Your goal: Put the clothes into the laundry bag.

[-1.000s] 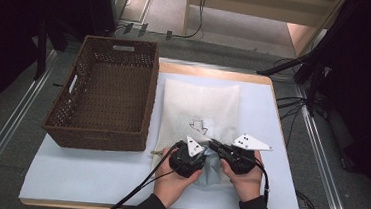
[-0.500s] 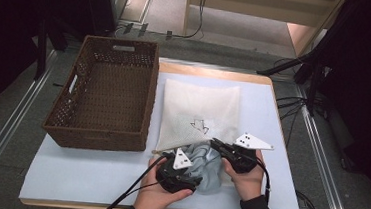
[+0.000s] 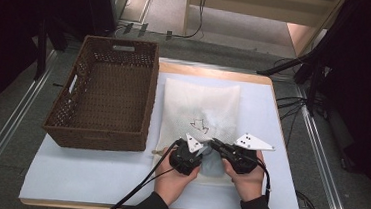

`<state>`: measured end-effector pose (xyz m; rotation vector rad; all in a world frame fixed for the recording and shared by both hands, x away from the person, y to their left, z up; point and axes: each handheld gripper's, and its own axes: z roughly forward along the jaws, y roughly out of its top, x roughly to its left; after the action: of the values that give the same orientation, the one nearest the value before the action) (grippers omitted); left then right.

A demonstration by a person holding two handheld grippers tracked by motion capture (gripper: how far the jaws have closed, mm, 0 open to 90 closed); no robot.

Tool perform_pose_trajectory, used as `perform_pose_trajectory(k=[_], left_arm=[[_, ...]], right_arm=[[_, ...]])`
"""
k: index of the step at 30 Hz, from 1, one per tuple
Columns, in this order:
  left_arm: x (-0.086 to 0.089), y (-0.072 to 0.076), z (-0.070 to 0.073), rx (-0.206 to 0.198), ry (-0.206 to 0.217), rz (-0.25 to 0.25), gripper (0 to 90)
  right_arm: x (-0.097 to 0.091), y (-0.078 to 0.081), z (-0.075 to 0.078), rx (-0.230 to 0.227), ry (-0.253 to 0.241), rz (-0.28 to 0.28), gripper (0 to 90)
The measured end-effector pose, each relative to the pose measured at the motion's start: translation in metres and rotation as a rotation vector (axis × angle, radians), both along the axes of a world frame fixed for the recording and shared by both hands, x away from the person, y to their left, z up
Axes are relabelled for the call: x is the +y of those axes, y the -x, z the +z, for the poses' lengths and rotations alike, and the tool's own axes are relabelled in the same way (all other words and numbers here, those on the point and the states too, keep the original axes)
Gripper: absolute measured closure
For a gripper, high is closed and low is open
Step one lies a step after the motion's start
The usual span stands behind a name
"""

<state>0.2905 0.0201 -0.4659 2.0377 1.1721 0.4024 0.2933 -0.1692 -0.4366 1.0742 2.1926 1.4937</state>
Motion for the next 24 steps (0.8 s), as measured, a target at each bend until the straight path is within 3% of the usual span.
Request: perform_pose_trajectory(k=[3,6,9,15,21,24], left_arm=[[0.002,0.001,-0.001,0.004,0.006,-0.021,75.7],[0.010,0.013,0.008,0.000,0.026,-0.091,61.1],[0.025,0.022,0.017,-0.013,0.053,-0.139,54.9],[0.055,0.036,0.021,0.009,0.096,-0.166,57.1],[0.033,0.033,0.007,0.049,0.059,-0.198,61.0],[0.017,0.022,0.003,0.105,0.040,-0.167,69.6]], right_arm=[[0.000,0.000,-0.001,0.004,0.003,-0.002,88.1],[-0.001,-0.001,-0.001,0.004,0.001,-0.002,88.0],[-0.002,-0.001,-0.002,0.006,-0.002,-0.006,88.0],[-0.002,-0.001,-0.002,0.004,0.001,-0.010,88.0],[0.001,-0.001,-0.004,0.010,0.012,-0.010,88.0],[0.001,-0.001,-0.004,0.010,0.016,-0.008,88.0]])
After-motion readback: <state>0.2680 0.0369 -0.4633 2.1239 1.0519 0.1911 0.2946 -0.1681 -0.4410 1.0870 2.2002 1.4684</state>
